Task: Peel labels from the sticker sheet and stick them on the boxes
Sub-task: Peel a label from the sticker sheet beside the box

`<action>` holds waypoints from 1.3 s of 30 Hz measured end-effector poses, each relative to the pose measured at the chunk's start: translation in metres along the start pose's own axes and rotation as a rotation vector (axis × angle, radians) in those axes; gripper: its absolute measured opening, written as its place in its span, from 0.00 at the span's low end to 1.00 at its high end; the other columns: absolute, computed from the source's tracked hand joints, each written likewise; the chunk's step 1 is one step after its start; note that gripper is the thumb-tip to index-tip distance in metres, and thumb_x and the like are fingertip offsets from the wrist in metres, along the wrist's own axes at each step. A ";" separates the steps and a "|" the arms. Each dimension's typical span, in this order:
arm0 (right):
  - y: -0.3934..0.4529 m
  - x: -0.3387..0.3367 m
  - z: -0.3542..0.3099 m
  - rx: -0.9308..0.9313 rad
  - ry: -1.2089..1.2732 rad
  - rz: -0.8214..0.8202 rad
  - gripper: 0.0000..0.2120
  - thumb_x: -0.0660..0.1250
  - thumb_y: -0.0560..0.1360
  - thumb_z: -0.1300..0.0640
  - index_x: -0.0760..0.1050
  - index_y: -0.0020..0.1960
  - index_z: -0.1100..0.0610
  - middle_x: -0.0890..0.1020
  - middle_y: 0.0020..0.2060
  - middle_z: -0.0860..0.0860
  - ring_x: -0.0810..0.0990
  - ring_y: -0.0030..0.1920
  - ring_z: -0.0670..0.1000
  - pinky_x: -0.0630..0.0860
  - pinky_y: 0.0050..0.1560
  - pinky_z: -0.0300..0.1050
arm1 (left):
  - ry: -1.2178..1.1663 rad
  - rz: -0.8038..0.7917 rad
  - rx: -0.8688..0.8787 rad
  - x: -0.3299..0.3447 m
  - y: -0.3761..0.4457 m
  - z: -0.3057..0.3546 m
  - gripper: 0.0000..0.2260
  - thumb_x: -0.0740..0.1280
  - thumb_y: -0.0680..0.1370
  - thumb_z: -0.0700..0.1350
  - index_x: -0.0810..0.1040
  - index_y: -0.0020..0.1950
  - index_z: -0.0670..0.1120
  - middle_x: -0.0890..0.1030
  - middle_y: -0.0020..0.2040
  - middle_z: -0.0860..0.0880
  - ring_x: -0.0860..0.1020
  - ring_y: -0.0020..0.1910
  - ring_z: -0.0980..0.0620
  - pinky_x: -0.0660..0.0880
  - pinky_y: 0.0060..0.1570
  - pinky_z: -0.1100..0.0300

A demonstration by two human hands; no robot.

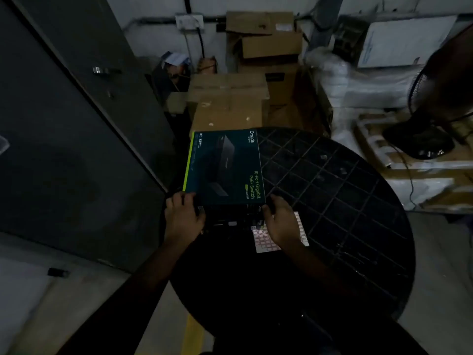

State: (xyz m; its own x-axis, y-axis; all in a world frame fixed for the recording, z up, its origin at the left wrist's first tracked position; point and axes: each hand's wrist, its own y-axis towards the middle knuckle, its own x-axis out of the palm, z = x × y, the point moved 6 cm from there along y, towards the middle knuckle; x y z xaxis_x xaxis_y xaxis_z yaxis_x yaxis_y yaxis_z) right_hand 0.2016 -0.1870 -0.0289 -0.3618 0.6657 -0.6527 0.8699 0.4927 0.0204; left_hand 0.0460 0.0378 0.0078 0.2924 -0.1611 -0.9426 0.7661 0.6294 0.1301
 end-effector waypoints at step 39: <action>-0.049 -0.245 -0.060 -0.428 0.282 0.021 0.45 0.82 0.65 0.60 0.64 0.77 0.49 0.76 0.65 0.35 0.81 0.61 0.42 0.81 0.57 0.45 | -0.858 0.202 0.249 -0.117 -0.062 0.132 0.45 0.78 0.66 0.56 0.59 0.78 0.57 0.67 0.75 0.55 0.68 0.73 0.53 0.71 0.67 0.49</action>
State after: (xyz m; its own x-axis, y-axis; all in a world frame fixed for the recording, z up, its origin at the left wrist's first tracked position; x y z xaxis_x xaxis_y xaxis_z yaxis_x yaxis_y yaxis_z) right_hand 0.2269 -0.3405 0.1756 -0.4734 0.7742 -0.4202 0.6843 0.6236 0.3780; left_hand 0.0400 -0.0833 0.1504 0.6830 -0.6379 -0.3559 0.7263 0.5409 0.4243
